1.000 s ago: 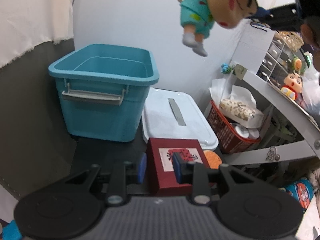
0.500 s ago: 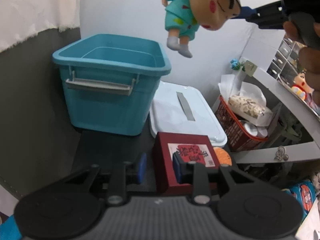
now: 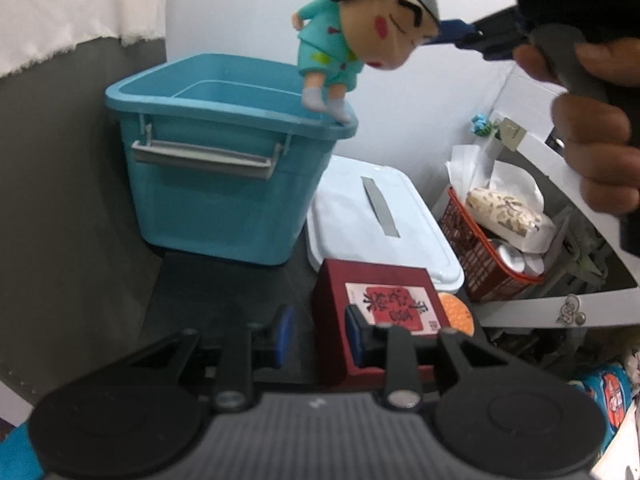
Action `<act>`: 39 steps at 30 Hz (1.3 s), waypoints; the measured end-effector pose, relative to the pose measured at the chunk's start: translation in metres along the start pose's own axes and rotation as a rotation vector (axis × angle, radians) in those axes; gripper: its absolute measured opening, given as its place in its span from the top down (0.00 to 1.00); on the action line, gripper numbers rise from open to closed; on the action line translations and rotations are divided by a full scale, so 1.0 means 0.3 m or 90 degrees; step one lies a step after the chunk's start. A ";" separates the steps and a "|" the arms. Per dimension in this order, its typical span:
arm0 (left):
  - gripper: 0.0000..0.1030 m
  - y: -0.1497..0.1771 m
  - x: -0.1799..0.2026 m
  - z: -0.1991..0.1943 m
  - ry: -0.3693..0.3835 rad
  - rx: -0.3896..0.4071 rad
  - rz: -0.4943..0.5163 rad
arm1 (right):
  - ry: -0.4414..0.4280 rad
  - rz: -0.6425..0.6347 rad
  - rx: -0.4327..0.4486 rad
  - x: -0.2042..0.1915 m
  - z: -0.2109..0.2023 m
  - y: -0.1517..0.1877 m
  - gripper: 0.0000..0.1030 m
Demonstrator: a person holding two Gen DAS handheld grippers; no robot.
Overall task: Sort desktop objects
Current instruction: 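Carry the figurine with the right tool over the teal bin and lower it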
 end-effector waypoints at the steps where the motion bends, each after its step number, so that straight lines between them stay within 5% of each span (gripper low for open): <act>1: 0.69 0.001 -0.004 0.004 -0.001 -0.002 -0.002 | 0.001 -0.001 -0.002 0.000 0.008 -0.003 0.29; 39: 0.69 0.009 -0.039 0.038 0.012 -0.020 -0.049 | 0.046 -0.135 -0.192 -0.099 0.369 0.026 0.30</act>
Point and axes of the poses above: each gripper's, at about its wrist camera, not at the fingertips, and z roughly the way its jaws point, x to its right, y to its underside, the point moved 3 cm from there along z, roughly the way its jaws point
